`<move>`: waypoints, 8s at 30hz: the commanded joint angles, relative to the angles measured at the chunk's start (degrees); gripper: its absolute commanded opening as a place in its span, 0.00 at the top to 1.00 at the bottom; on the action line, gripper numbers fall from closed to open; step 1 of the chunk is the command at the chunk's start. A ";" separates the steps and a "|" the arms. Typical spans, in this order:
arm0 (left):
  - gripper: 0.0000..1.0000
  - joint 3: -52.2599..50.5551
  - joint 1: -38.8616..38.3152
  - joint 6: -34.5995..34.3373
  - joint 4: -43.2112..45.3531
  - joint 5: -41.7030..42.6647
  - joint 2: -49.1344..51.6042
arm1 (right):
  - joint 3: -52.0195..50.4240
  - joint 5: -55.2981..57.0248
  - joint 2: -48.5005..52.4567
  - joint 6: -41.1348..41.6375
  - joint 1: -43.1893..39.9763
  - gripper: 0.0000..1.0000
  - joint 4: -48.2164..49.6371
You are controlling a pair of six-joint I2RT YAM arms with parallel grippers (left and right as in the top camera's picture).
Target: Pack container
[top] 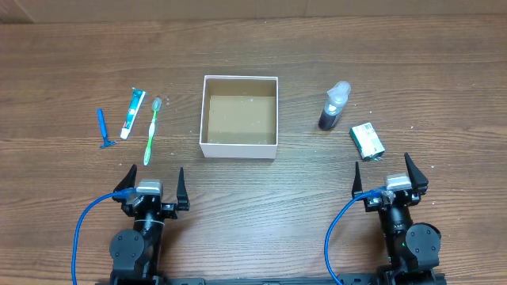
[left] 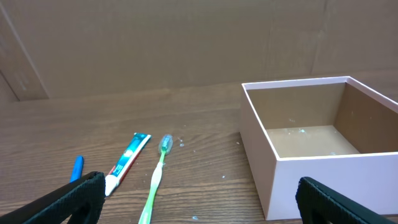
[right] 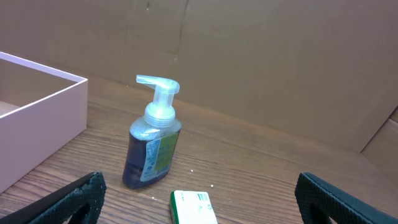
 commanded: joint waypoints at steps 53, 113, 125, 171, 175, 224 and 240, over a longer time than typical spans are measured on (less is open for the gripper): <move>0.00 -0.13 -0.24 0.68 0.00 1.44 0.24 | -0.57 -5.40 -0.09 1.11 0.17 0.00 1.46; 0.00 -0.13 -0.24 0.68 0.00 1.44 0.24 | 63.54 -8.74 69.20 44.70 0.22 0.00 -28.68; 0.00 -0.13 -0.24 0.68 0.00 1.44 0.31 | 88.28 -2.82 81.50 47.69 0.22 0.00 -47.91; 0.00 -0.13 -0.24 0.68 0.00 1.44 0.31 | 98.64 -1.75 110.99 61.57 4.39 0.42 -56.89; 0.00 -0.13 -0.24 0.68 0.00 1.42 0.31 | 98.64 -0.26 110.99 61.33 4.39 0.56 -56.94; 0.00 -0.13 -0.24 0.68 0.00 1.44 0.31 | 116.15 0.76 104.41 20.50 18.73 0.89 -45.88; 0.00 -0.13 -0.24 0.68 0.00 1.44 0.31 | 118.51 0.52 107.27 17.57 29.16 0.96 -40.74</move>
